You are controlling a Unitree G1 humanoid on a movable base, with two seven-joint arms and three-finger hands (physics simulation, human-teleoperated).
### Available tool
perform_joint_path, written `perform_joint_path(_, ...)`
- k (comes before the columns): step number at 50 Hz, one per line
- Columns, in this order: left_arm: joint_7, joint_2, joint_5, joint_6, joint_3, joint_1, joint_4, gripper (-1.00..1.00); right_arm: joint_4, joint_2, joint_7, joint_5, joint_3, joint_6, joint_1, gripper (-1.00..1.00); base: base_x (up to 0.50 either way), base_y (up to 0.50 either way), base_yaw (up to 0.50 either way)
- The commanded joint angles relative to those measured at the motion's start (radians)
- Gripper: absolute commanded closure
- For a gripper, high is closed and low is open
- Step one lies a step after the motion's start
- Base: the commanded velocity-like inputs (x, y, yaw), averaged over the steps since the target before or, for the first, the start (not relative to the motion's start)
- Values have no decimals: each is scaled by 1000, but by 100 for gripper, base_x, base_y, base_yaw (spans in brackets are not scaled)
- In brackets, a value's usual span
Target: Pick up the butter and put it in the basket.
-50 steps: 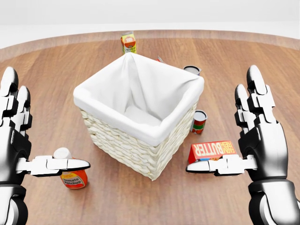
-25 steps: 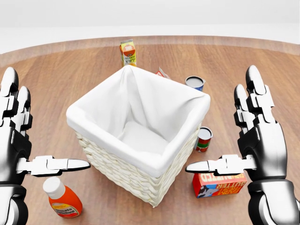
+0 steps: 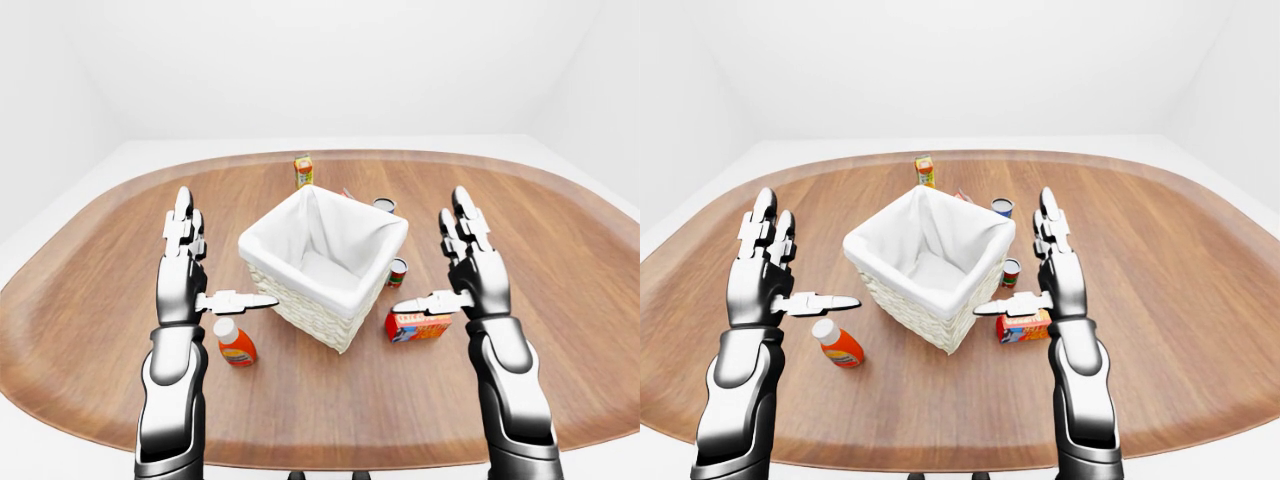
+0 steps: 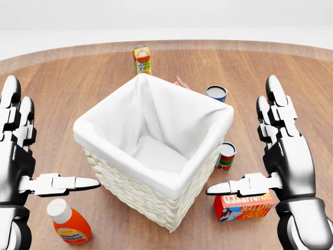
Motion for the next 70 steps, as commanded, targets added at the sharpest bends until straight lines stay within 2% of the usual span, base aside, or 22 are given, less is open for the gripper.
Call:
perform_joint_path(1,1,0,-2,0,0,-1,3,-100,81,-86,110,-137,-40,0,-28,-100,0,0,0)
perform_joint_path(2,2,0,-2,0,0,-1,4,-100,104,-107,140,-170,-52,0,-32,-100,0,0,0)
perform_joint_path(4,3,-1,-5,0,1,0,5,-100,137,-128,173,-229,-76,-65,-45,-100,0,0,0)
perform_joint_path(6,4,-1,-5,0,0,-1,7,-100,141,-151,237,-267,-94,-105,-49,-100,0,0,0)
perform_joint_path(8,4,0,-6,0,-1,-3,6,-100,156,-191,307,-329,-106,-175,-51,-100,0,0,0)
perform_joint_path(14,6,2,-10,0,2,-7,3,-100,256,-246,481,-484,-144,-175,-46,-100,0,0,0)
perform_joint_path(18,7,3,-15,0,5,-12,6,-100,312,-253,519,-498,-161,-175,-77,-100,0,0,0)
perform_joint_path(22,8,4,-15,0,3,-14,6,-100,385,-270,525,-550,-140,-175,-94,-100,0,0,0)
perform_joint_path(27,8,5,-15,0,3,-17,3,-100,512,-288,493,-662,-96,-175,-126,-100,0,0,0)
perform_joint_path(37,6,8,-16,0,7,-19,-1,-100,830,-343,353,-890,-5,-175,-266,-100,0,0,0)
perform_joint_path(45,6,10,-17,0,9,-25,-2,-100,1013,-357,232,-1030,53,-175,-351,-100,0,0,0)
perform_joint_path(53,7,9,-17,0,7,-23,-3,-100,1122,-339,180,-1100,98,-175,-406,-100,0,0,0)
perform_joint_path(61,7,7,-14,0,5,-21,-1,-100,1293,-336,63,-1208,154,-175,-496,-100,0,0,0)
perform_joint_path(70,7,6,-13,0,3,-18,5,-100,1396,-319,-24,-1282,194,-175,-539,-100,0,0,0)
